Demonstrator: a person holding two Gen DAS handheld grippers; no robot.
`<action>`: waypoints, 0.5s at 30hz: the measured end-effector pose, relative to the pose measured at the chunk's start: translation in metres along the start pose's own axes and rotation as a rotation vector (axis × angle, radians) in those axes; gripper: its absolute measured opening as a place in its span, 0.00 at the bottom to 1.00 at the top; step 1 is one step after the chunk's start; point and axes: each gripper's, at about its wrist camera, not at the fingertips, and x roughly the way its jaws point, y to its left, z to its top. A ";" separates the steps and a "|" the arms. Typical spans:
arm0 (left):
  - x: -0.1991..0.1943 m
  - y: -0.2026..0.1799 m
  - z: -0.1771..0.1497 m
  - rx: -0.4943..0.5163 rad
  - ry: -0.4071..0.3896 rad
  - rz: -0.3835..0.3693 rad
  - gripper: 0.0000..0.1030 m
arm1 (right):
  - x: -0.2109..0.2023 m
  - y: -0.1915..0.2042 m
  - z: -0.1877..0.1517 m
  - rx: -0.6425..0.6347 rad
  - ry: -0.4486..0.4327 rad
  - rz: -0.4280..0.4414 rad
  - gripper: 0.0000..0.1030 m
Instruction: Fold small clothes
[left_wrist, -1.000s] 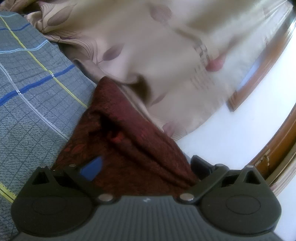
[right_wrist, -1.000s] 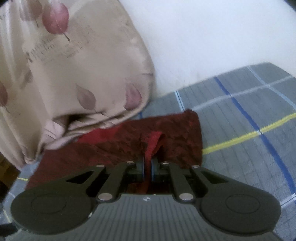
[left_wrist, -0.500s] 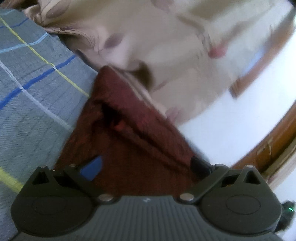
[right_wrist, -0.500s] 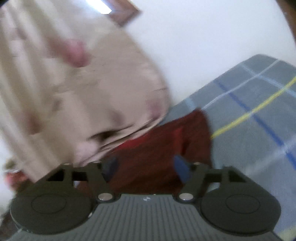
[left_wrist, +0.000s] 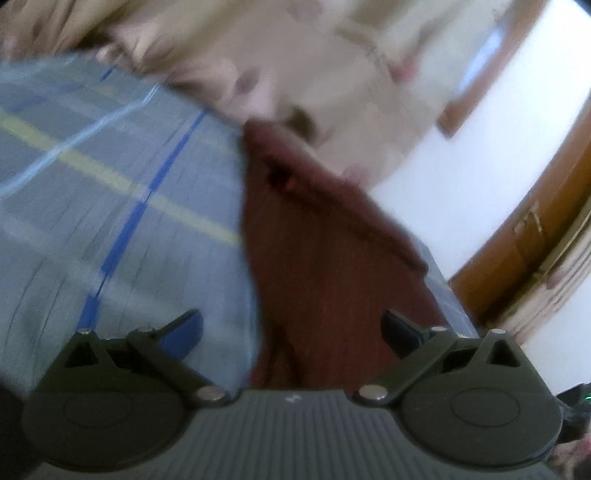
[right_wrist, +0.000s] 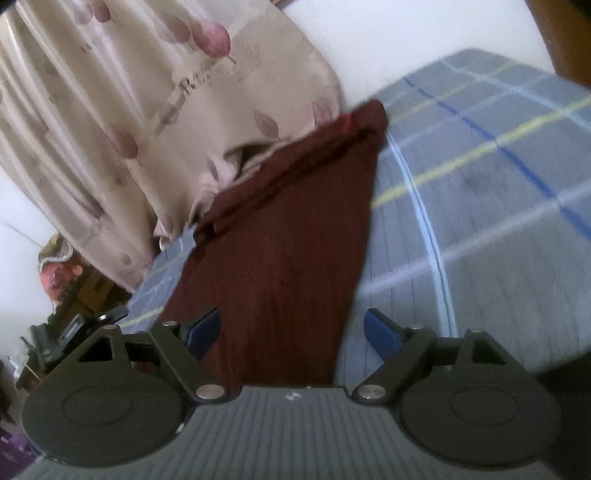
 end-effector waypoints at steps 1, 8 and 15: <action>-0.006 0.005 -0.007 -0.034 0.015 -0.013 1.00 | 0.001 0.000 -0.005 0.004 0.015 -0.006 0.82; -0.025 0.004 -0.047 -0.018 0.046 -0.045 1.00 | -0.022 0.028 -0.037 -0.207 0.013 -0.122 0.89; -0.008 -0.012 -0.068 0.053 0.129 -0.022 1.00 | -0.001 0.055 -0.064 -0.414 -0.022 -0.281 0.54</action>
